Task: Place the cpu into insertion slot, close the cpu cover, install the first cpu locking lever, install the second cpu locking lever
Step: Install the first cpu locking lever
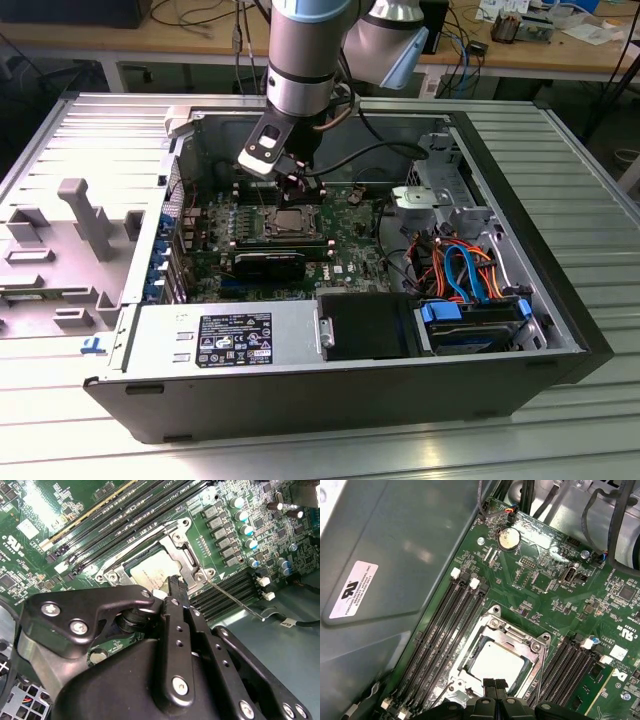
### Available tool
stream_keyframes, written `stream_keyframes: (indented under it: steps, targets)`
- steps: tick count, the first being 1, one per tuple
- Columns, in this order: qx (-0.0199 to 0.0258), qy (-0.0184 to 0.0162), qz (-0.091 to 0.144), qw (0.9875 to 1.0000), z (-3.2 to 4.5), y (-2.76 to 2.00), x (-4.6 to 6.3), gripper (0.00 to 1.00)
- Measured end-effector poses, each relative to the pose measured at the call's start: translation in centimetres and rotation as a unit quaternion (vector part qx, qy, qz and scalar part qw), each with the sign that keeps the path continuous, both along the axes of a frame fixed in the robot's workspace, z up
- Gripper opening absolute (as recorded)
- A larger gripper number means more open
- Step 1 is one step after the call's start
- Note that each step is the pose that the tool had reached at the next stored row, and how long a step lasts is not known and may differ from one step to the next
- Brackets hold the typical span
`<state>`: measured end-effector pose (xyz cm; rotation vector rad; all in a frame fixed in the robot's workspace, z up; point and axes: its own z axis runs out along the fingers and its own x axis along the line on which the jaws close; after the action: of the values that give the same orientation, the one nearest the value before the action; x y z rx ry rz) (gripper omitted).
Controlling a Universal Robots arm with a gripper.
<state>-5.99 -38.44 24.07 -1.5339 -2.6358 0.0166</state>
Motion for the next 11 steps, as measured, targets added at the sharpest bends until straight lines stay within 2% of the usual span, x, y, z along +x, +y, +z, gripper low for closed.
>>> stream_keyframes:
  steps: [11]
  targets:
    - [0.0000,0.0000,0.010,1.0000,0.00,0.00,0.00,0.11]
